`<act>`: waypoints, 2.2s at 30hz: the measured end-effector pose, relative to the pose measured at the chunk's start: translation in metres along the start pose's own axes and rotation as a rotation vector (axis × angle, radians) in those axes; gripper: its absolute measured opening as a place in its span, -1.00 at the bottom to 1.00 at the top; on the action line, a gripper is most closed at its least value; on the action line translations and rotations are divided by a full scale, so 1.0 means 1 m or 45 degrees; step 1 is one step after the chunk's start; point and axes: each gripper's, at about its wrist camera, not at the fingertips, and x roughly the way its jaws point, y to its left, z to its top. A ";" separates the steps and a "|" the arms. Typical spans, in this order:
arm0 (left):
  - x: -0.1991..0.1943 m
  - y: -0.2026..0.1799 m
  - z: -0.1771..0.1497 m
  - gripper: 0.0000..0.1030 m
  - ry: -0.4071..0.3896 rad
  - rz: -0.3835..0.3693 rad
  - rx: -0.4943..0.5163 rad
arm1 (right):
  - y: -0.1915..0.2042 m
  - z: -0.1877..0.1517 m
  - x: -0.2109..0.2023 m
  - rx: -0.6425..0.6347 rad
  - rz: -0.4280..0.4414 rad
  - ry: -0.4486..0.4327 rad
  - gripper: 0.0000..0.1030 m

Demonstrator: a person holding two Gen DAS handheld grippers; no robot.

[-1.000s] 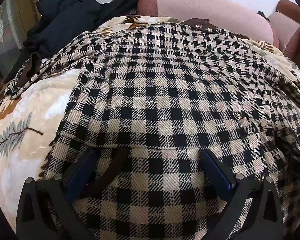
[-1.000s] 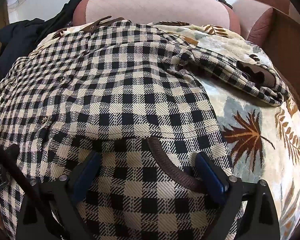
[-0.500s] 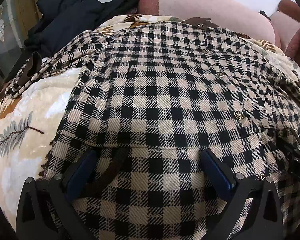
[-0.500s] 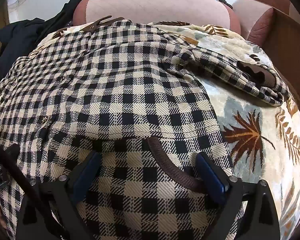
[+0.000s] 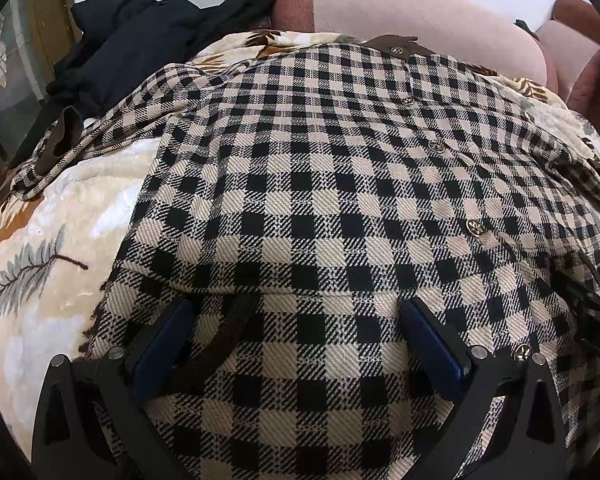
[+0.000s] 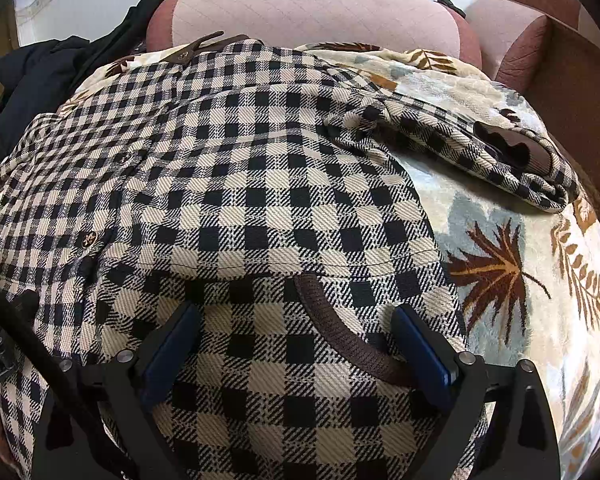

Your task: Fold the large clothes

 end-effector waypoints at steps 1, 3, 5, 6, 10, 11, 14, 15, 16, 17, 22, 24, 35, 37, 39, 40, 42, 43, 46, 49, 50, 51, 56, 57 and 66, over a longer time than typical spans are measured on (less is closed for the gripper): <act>0.000 0.000 0.000 1.00 0.000 0.000 0.000 | 0.000 0.000 0.000 0.000 0.000 0.000 0.92; 0.000 0.000 0.000 1.00 0.001 0.000 0.000 | 0.000 0.000 0.000 0.000 0.000 0.000 0.92; 0.000 0.000 0.000 1.00 0.001 0.000 0.000 | 0.000 0.000 0.000 0.000 0.001 0.000 0.92; 0.000 0.000 0.000 1.00 0.000 0.000 0.000 | 0.000 0.000 0.000 0.000 0.000 0.000 0.92; 0.000 0.000 0.000 1.00 0.000 0.001 0.001 | 0.000 0.000 0.000 0.000 0.000 0.000 0.92; 0.000 0.000 0.000 1.00 0.000 0.001 0.001 | 0.000 0.000 0.000 0.000 0.000 0.000 0.92; 0.000 0.000 0.000 1.00 0.000 0.000 0.001 | 0.000 0.000 0.000 0.000 0.000 0.000 0.92; 0.000 0.000 0.000 1.00 0.000 0.000 0.001 | 0.000 0.000 0.000 0.000 0.000 0.000 0.92; 0.000 0.000 0.000 1.00 0.000 0.000 0.001 | 0.000 0.000 0.000 -0.001 -0.001 0.000 0.92; 0.000 0.000 0.000 1.00 0.000 0.000 0.001 | 0.000 0.000 0.000 -0.001 -0.001 0.000 0.92; 0.000 0.000 -0.001 1.00 -0.001 0.001 0.001 | 0.000 0.000 0.001 0.000 0.000 0.000 0.93; 0.000 0.000 0.000 1.00 -0.001 0.001 0.001 | 0.001 0.000 0.001 0.000 0.000 0.001 0.93; 0.000 -0.001 0.000 1.00 -0.001 0.000 0.001 | -0.006 -0.007 -0.002 -0.006 0.070 -0.043 0.99; 0.000 -0.001 -0.001 1.00 -0.001 0.002 0.002 | -0.004 -0.006 -0.003 -0.013 0.059 -0.039 0.99; 0.000 -0.001 -0.001 1.00 -0.001 0.002 0.002 | -0.007 -0.007 -0.004 -0.012 0.060 -0.039 0.99; -0.001 -0.001 -0.001 1.00 -0.002 0.004 0.002 | -0.006 -0.006 -0.003 -0.010 0.062 -0.039 0.99; 0.000 -0.001 -0.001 1.00 -0.002 0.001 0.001 | -0.006 -0.006 -0.003 -0.011 0.061 -0.038 0.99; 0.000 -0.001 -0.001 1.00 -0.002 0.000 0.000 | -0.006 -0.006 -0.003 -0.010 0.062 -0.038 0.99; -0.001 -0.001 -0.001 1.00 -0.003 -0.003 0.000 | -0.006 -0.007 -0.003 -0.011 0.061 -0.039 0.99; -0.003 0.000 0.001 1.00 -0.003 -0.009 -0.004 | -0.006 -0.006 -0.003 -0.011 0.062 -0.038 0.99; -0.004 -0.001 0.001 1.00 -0.002 -0.008 -0.004 | -0.006 -0.006 -0.003 -0.010 0.062 -0.039 0.99; -0.005 -0.001 0.001 1.00 -0.001 -0.008 -0.003 | -0.006 -0.006 -0.003 -0.010 0.062 -0.038 0.99; -0.005 -0.001 0.001 1.00 -0.002 -0.003 -0.001 | -0.005 -0.007 -0.003 -0.010 0.062 -0.039 0.99; -0.006 -0.001 0.002 1.00 -0.001 0.000 0.001 | -0.006 -0.006 -0.003 -0.011 0.061 -0.038 0.99; -0.006 -0.002 0.002 1.00 -0.002 0.001 0.001 | -0.006 -0.007 -0.003 -0.010 0.062 -0.039 0.99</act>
